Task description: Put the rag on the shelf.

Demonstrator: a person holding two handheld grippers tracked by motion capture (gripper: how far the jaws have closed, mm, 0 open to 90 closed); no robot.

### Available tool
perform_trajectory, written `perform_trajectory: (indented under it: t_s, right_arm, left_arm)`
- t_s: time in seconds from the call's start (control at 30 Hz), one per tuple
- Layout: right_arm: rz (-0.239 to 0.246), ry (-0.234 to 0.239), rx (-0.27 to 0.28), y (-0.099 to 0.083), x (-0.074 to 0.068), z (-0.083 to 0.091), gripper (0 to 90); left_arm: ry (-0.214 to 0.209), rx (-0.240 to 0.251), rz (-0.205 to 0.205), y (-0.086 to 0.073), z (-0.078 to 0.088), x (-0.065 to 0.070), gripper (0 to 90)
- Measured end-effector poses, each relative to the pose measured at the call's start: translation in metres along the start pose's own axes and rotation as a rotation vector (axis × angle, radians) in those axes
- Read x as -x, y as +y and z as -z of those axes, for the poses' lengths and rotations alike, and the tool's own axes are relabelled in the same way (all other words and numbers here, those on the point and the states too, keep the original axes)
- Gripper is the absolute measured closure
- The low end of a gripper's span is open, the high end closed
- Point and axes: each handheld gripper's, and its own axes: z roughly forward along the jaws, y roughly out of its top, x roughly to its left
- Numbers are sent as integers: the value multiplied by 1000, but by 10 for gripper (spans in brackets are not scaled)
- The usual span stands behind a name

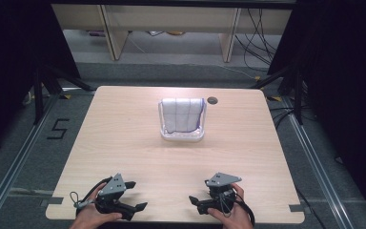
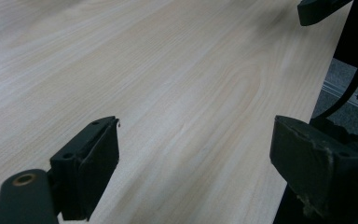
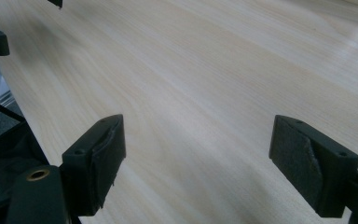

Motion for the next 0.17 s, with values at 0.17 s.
perform_trajectory:
  t_s: [0.17]
  right_arm:
    - [-10,-12,5,0,2,1,190]
  left_arm:
    - [22,-6,23,0,2,-4,151]
